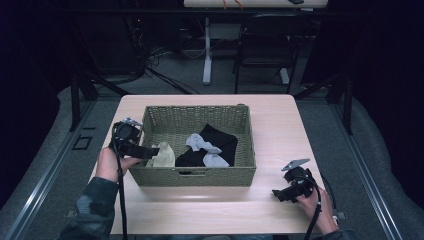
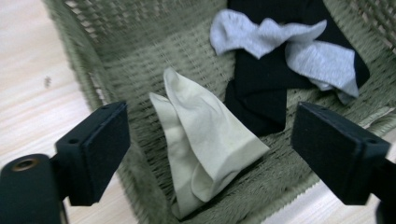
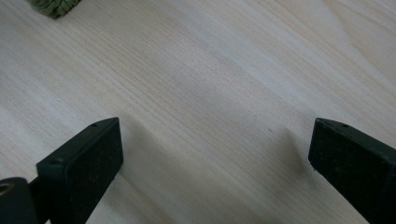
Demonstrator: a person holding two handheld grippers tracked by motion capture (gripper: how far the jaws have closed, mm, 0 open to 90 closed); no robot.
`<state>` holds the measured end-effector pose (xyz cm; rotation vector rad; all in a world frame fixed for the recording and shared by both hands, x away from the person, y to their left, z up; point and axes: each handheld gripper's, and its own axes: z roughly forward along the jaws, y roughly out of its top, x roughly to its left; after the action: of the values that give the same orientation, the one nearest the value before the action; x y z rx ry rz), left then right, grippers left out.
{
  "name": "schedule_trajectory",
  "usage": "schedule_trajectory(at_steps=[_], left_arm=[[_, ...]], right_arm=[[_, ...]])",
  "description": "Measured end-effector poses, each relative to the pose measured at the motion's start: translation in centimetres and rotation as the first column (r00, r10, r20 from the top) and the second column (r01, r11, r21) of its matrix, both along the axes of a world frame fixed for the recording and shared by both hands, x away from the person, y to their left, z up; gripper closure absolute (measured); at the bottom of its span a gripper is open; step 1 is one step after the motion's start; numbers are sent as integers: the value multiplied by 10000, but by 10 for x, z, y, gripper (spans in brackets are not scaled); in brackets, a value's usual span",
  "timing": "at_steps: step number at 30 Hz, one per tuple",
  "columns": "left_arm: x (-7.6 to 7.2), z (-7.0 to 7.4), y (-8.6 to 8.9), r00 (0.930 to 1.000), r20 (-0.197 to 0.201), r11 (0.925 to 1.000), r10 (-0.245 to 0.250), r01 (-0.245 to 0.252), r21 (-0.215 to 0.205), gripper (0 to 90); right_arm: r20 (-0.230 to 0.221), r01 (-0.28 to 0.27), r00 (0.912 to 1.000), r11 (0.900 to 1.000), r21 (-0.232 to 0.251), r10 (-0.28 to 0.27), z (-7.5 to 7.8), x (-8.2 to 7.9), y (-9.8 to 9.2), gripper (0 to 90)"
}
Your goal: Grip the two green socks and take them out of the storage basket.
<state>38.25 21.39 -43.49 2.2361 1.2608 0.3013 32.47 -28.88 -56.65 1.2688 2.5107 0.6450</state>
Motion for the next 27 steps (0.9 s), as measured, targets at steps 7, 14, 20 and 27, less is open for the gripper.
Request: schedule_trajectory(at_steps=[7,14,20,27], left_arm=[[17,-12,-10,9960,-884,9997,-135,151,175,160],[34,-26,-20,9845,-1744,9981,-172,272,555,194],[45,-37,-26,9718,-2356,9967,-112,297,752,262],[51,-44,-30,9603,-2791,9963,-44,283,815,315]], right_arm=[[-10,-72,10000,10000,5,72,0,0,0,24],[-50,-119,9999,9997,-205,118,1,1,0,24],[14,-75,10000,9998,-176,75,1,0,0,24],[65,-75,9999,9999,-115,76,1,0,0,24]])
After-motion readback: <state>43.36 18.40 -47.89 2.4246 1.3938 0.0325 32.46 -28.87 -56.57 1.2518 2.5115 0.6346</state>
